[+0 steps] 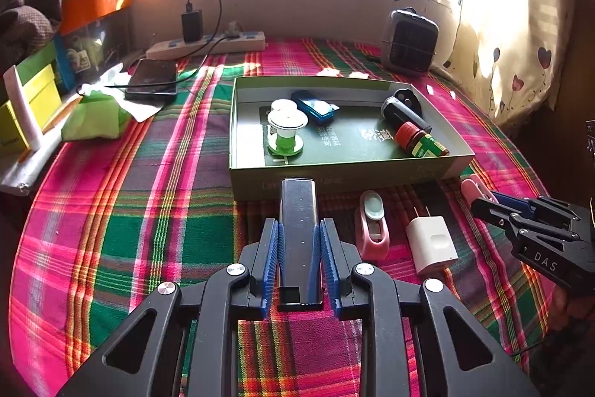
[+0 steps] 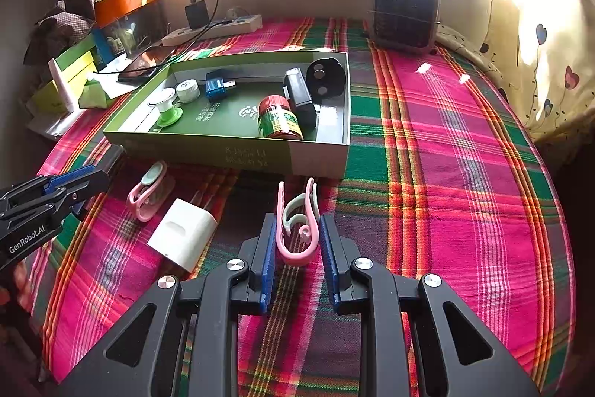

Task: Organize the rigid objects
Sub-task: 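Carry the pink clip and black stapler over the green box with both tools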

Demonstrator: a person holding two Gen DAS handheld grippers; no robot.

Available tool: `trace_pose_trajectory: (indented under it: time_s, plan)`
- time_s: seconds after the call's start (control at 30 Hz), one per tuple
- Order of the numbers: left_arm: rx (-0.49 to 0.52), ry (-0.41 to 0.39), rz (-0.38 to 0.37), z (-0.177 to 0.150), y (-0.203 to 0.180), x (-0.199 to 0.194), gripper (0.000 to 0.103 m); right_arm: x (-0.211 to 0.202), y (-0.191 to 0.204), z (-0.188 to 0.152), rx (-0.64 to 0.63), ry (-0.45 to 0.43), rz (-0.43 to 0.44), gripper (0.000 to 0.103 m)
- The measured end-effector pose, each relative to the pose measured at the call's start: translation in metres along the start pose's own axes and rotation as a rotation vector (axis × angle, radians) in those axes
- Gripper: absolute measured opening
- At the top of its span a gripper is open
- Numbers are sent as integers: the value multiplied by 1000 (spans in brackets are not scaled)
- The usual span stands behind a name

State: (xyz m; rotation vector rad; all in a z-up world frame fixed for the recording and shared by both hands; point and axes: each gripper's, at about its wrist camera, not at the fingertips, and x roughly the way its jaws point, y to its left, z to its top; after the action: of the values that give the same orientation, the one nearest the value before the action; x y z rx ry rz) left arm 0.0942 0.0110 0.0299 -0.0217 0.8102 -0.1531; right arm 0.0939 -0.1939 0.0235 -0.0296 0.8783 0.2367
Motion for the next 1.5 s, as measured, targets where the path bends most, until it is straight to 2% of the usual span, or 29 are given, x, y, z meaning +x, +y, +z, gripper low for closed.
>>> trace_pose_trajectory:
  time_s: [0.37, 0.7, 1.07, 1.5]
  plan:
    - [8, -37, -29, 18, -3, -10, 22, -11, 2, 15, -9, -37, 12, 24]
    - [13, -43, -74, 43, -8, -1, 22, -12, 12, 43, -38, -76, 33, 24]
    - [28, -35, -97, 64, -14, 20, 22, 6, 17, 75, -42, -83, 56, 24]
    - [32, 4, -115, 83, -18, 54, 22, 46, 19, 103, -41, -40, 96, 24]
